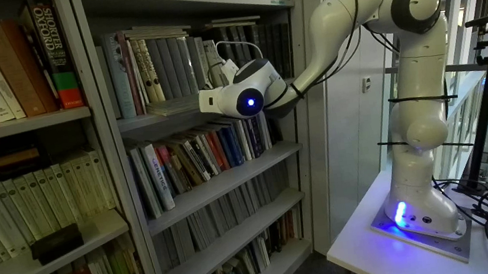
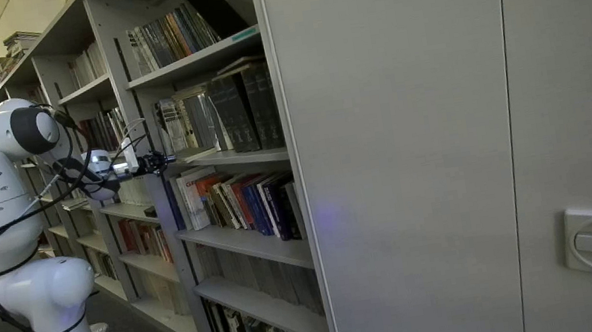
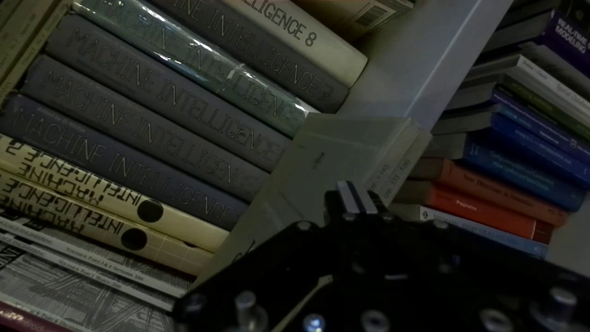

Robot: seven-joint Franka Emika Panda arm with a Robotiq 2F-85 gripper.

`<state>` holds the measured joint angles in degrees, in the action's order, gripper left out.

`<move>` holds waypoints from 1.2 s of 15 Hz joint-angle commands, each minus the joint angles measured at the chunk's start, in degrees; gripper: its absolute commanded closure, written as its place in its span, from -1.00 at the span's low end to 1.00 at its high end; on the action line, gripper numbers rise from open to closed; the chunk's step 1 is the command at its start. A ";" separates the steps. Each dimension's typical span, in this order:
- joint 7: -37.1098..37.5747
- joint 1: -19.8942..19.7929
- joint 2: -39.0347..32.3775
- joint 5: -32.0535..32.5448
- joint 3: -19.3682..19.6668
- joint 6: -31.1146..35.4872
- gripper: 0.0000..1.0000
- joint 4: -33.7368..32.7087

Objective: Remove a book from the top of the upright books and put it on top of the books stacked on the book shelf

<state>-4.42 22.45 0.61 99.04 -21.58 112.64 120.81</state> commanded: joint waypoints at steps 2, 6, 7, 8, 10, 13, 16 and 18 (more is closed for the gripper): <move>-0.04 -0.94 0.69 2.51 0.71 1.48 1.00 0.07; 1.11 -0.58 1.16 2.00 0.54 1.44 1.00 0.47; 1.78 -0.41 1.47 1.49 0.38 1.62 1.00 0.69; 2.64 -0.15 1.83 1.10 0.12 1.75 1.00 0.90; 4.58 0.56 2.44 0.72 -0.65 2.46 1.00 0.95; 6.33 1.81 3.75 2.61 -2.20 2.46 1.00 -0.44; 5.15 2.56 4.79 7.09 -3.29 2.09 1.00 -3.75; 5.13 2.41 3.93 11.28 -3.51 1.74 1.00 -6.56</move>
<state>1.27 25.28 4.31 104.80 -25.05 114.16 117.32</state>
